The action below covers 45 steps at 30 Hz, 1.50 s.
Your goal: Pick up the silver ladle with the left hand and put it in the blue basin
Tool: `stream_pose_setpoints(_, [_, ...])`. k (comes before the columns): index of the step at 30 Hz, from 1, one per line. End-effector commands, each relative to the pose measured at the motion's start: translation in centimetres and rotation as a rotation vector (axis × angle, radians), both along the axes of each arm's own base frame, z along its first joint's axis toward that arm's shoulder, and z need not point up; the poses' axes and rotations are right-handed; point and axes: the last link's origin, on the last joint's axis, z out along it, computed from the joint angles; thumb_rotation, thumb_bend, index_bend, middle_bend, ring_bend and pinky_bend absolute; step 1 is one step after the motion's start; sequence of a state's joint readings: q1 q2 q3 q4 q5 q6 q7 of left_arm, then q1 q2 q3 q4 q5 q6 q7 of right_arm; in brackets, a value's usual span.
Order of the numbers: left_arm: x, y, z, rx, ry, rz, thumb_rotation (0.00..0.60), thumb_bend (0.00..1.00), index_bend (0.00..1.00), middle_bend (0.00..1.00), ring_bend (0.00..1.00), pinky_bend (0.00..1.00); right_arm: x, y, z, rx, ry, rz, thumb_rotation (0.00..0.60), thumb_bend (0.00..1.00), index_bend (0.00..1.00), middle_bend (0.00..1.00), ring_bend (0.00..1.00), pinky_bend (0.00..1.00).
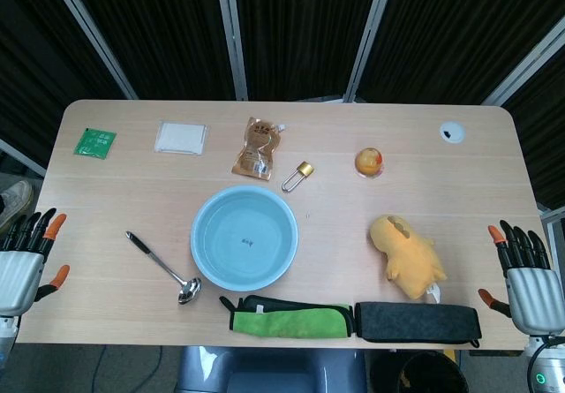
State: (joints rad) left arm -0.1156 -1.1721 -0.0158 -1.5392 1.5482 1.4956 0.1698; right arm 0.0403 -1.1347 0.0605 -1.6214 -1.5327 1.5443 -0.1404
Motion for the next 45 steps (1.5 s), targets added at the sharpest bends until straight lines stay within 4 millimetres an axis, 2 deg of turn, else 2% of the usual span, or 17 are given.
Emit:
stream_pose_setpoints(1, [-0.1, 0.0, 0.0, -0.002, 0.002, 0.007, 0.6, 0.32, 0.0, 0.0, 0.0, 0.0, 0.0, -0.2, 0.0, -0.001, -0.002, -0.002, 0.6, 0.0, 0.0, 0.0, 0.0, 0.0])
stream_pose_setpoints(7, [0.0, 0.1, -0.3, -0.019, 0.004, -0.001, 0.6, 0.32, 0.01, 0.0, 0.0, 0.0, 0.0, -0.1, -0.2, 0.013, 0.002, 0.007, 0.6, 0.0, 0.0, 0.0, 0.0, 0.0])
stream_pose_setpoints(12, [-0.3, 0.4, -1.1, -0.085, 0.012, 0.013, 0.6, 0.32, 0.17, 0.0, 0.0, 0.0, -0.1, 0.1, -0.2, 0.021, 0.003, -0.001, 0.6, 0.0, 0.0, 0.0, 0.0, 0.0])
stream_pose_setpoints(16, [-1.1, 2.1, -1.6, -0.125, 0.071, 0.047, 0.6, 0.32, 0.23, 0.0, 0.0, 0.0, -0.2, -0.1, 0.0, 0.026, -0.001, -0.004, 0.6, 0.0, 0.0, 0.0, 0.0, 0.0])
stream_pose_setpoints(22, [-1.3, 4.4, -3.0, -0.164, 0.036, 0.015, 0.6, 0.33, 0.4, 0.0, 0.0, 0.0, -0.3, -0.4, 0.1, 0.026, -0.012, -0.007, 0.6, 0.0, 0.0, 0.0, 0.0, 0.0])
stream_pose_setpoints(28, [-2.0, 5.9, -5.5, -0.222, 0.06, 0.043, 0.6, 0.34, 0.42, 0.0, 0.0, 0.0, -0.4, -0.7, 0.2, 0.032, -0.02, -0.012, 0.6, 0.0, 0.0, 0.0, 0.0, 0.0])
stream_pose_setpoints(45, [-0.6, 8.3, -11.7, -0.301, 0.102, 0.001, 0.6, 0.35, 0.45, 0.0, 0.0, 0.0, -0.9, -0.9, 1.3, 0.029, -0.055, -0.02, 0.6, 0.0, 0.0, 0.0, 0.0, 0.0])
